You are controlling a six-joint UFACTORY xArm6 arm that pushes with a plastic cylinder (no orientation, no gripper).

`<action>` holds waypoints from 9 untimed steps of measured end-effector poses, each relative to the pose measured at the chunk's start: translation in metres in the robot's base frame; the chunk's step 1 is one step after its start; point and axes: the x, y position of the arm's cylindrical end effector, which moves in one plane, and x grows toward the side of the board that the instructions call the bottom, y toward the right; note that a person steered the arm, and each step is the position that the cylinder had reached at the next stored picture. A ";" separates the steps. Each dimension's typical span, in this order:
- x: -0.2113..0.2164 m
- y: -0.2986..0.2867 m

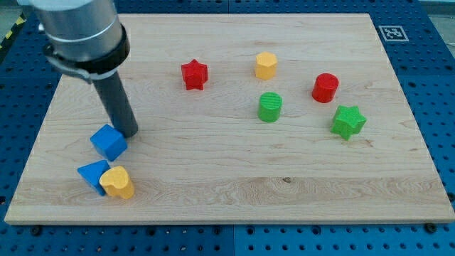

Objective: Move the red star to the top right side of the blue cube

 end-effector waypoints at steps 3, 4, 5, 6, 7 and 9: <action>-0.025 0.036; -0.035 0.094; -0.066 0.170; -0.100 0.243; -0.125 0.295; -0.178 0.254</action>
